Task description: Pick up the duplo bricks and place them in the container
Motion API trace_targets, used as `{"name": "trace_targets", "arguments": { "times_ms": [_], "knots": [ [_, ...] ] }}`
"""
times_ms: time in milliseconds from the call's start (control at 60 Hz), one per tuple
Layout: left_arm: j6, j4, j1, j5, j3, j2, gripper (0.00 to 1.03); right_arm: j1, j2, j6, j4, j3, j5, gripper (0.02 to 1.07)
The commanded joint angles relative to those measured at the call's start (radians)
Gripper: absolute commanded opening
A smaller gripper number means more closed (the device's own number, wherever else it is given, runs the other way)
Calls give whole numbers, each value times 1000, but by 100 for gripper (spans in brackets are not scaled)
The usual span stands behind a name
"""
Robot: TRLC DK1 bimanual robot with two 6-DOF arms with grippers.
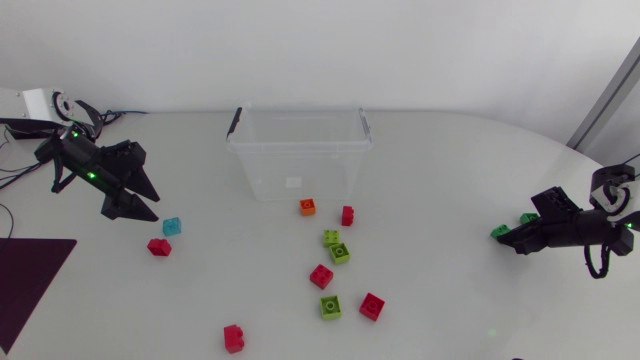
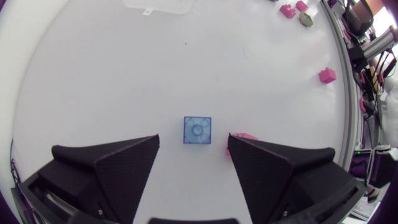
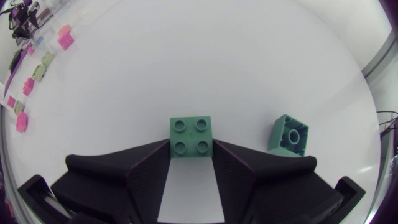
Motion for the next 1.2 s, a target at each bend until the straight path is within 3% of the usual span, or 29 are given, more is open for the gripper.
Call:
{"name": "trace_targets", "arguments": {
  "times_ms": [0,433,567,700,783,867,1183],
  "knots": [
    [67,-1,8,-4,-45,38,81,-7,-6,-23,-40,14,-36,18],
    [-21,200,-62,-18,-166,37,83,155,-416,64,-182,-93,-41,18],
    [-51,271,-84,-62,-203,52,82,243,-533,115,-238,-96,-41,18],
    [-53,272,-93,-93,-218,64,43,339,-626,185,-270,-79,-31,18],
    [-60,294,-102,-140,-235,75,42,398,-657,227,-282,-62,-27,18],
    [-100,298,-111,-176,-229,92,33,451,-672,267,-282,-49,-16,18],
    [-113,225,-101,-150,-185,17,29,554,-594,360,-219,22,-1,18]
  ]
}}
